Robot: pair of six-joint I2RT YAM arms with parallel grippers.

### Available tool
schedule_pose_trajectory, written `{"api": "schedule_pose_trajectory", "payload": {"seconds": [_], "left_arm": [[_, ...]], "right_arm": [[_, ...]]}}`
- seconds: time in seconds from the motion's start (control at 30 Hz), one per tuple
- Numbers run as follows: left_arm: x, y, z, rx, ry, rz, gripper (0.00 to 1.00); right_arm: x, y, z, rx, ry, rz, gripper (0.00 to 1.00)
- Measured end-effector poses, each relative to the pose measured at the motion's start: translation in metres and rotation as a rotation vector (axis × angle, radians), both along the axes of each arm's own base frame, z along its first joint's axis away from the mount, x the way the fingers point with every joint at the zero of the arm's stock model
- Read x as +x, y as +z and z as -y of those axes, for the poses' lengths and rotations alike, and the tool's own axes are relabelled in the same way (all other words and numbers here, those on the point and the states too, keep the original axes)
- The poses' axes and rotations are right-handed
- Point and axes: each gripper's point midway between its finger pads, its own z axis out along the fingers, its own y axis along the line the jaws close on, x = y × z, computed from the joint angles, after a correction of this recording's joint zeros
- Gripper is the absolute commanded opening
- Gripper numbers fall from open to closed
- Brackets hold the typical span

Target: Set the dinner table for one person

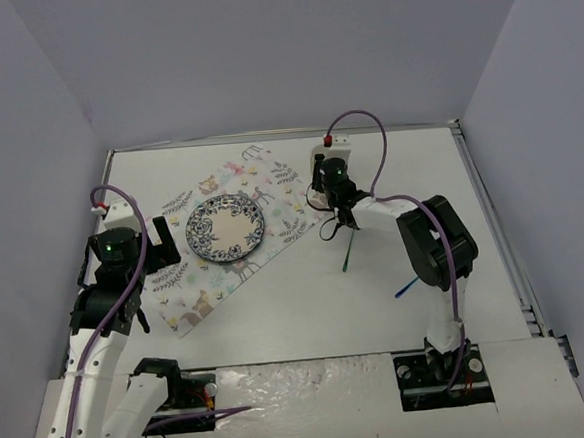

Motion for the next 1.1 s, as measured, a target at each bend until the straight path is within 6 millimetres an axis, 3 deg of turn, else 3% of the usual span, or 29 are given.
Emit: {"api": "schedule_pose_trajectory", "payload": {"seconds": [0.43,0.8,1.1], "left_arm": [[-0.001,0.001,0.0,-0.001,0.0,0.005,0.97],[-0.001,0.001,0.0,-0.001,0.0,0.006,0.97],[-0.001,0.001,0.0,-0.001,0.0,0.006,0.97]], "right_arm": [[0.004,-0.012,0.004,-0.027,-0.03,-0.024,0.16],[0.005,-0.011,0.006,-0.049,-0.032,-0.021,0.29],[0.006,-0.008,0.006,-0.061,-0.027,-0.02,0.21]]}}
